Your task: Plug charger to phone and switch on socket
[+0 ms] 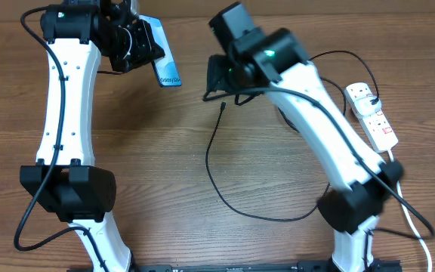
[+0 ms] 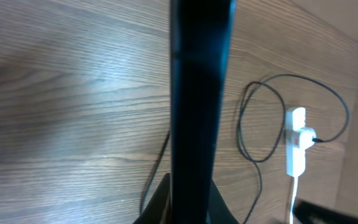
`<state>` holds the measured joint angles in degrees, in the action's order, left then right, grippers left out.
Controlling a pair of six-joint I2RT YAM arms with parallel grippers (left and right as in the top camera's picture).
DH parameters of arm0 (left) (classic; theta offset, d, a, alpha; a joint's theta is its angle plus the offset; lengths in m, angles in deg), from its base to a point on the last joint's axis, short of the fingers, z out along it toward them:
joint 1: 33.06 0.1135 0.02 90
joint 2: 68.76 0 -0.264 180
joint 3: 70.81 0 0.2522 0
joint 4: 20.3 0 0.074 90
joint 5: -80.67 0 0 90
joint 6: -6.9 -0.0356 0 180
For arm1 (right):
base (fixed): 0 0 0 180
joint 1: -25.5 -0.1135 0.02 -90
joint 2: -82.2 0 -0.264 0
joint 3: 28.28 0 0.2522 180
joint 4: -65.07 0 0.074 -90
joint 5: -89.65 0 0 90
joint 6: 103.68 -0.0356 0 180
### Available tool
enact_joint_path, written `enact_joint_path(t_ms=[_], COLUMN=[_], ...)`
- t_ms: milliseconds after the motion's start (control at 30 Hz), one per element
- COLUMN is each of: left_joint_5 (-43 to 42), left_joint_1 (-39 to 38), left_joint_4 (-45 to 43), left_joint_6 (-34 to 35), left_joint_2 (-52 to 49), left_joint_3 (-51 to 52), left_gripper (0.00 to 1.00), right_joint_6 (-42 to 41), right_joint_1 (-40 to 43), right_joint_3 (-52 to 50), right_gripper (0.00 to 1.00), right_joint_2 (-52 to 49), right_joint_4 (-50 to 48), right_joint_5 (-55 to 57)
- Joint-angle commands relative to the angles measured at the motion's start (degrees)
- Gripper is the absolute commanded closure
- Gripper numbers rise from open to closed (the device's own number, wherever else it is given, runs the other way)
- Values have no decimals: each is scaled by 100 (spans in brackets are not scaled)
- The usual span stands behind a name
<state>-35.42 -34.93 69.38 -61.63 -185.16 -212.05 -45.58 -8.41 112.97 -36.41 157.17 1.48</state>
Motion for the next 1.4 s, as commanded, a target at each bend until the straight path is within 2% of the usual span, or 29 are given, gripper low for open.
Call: enact_joint_path(t_ms=[0,100,133,167,233,400,500,633,867,967,1133,1267,1367], left_joint_5=[170,170,173,197,385,651,682,680,680,680,680,680,680], left_joint_1=[-44,-46,-46,-46,-44,-44,-44,-44,-44,-44,-44,-44,-44], left_joint_4=[39,59,68,81,205,382,376,376,382,382,380,378,378], left_joint_6=[81,81,81,83,83,81,83,83,83,83,83,83,83], left_joint_2=[15,15,15,15,15,15,15,15,15,15,15,15,15], left_joint_3=[-50,-50,-50,-50,-50,-50,-50,-50,-50,-50,-50,-50,-50], left_gripper=[96,96,96,96,96,96,96,96,96,96,96,96,96], right_joint_6=[74,-7,-87,-136,-133,-136,-197,-1145,-1161,-1163,-1161,-1161,-1158], right_joint_1=[203,378,417,442,446,369,293,214,210,210,205,195,160], right_joint_3=[162,155,153,153,105,105,105,105,105,105,103,96,13], right_gripper=[33,32,27,21,0,1,23,38,40,48,50,59,59], right_joint_2=[-402,-680,-774,-848,-1071,-1447,-1659,-1937,-2444,-2522,-2664,-2732,-2747], right_joint_4=[-28,-348,-518,-673,-1137,-1397,-1344,-848,-800,-800,-732,-734,-800], right_joint_5=[-76,-107,-105,-98,-2,0,57,636,627,601,363,302,306])
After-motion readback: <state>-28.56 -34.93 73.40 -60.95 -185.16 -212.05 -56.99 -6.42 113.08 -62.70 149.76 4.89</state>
